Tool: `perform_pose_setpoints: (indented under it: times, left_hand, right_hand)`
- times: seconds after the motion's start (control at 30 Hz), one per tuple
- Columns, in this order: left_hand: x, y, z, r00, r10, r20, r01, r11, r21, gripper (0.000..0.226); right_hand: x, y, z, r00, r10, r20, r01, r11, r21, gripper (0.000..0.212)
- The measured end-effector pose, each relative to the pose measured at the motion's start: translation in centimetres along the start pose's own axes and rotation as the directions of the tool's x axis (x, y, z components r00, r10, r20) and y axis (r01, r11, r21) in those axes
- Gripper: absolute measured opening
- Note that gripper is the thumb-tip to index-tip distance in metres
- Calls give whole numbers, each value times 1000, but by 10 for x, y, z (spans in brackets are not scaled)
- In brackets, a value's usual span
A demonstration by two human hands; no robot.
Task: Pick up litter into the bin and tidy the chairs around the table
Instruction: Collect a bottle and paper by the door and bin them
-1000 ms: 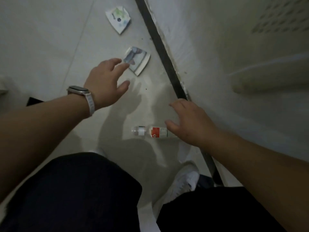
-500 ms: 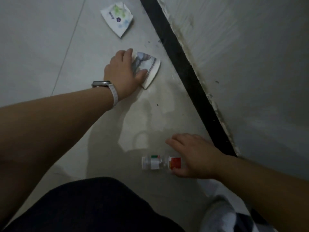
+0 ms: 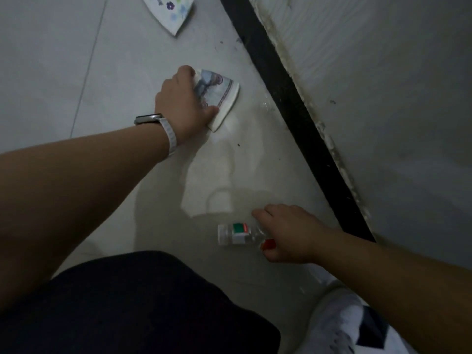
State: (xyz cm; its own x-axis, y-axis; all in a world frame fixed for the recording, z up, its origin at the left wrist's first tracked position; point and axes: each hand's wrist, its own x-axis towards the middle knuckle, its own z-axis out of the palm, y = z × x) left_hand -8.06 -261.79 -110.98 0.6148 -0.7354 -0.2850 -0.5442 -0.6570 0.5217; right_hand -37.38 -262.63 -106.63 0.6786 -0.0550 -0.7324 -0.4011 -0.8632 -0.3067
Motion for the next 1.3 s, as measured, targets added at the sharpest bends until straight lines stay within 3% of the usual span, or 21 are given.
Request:
perform_pose_setpoints:
  times: [0.17, 0.33, 0.5, 0.63, 1.03, 1.17, 1.3]
  left_hand:
    - [-10, 4, -4, 996, -23, 86, 35, 990, -135, 77]
    - [-19, 19, -22, 998, 48, -30, -52, 988, -143, 36]
    - [-31, 36, -44, 992, 94, -81, -109, 974, -199, 29]
    - [-60, 53, -80, 994, 24, -109, -48, 973, -224, 30]
    - [-209, 184, -292, 944, -278, -176, 174, 875, -451, 24]
    - [-255, 239, -376, 918, -359, -171, 235, 837, -495, 26]
    - [-299, 292, -457, 894, -415, -168, 250, 774, -582, 31]
  right_hand:
    - [6, 4, -14, 995, 61, -77, -49, 987, 154, 69]
    - [9, 14, -38, 975, 106, -197, -67, 978, 196, 79]
    - [11, 22, -65, 947, 110, -301, -45, 975, 216, 79]
    - [-14, 10, -98, 921, 156, -357, -48, 955, 293, 76]
    - [-235, -82, -257, 904, 260, -340, -38, 840, 541, 70]
    - [-321, -114, -320, 896, 274, -350, -41, 835, 549, 61]
    - [-399, -145, -379, 883, 262, -388, 1, 828, 560, 66]
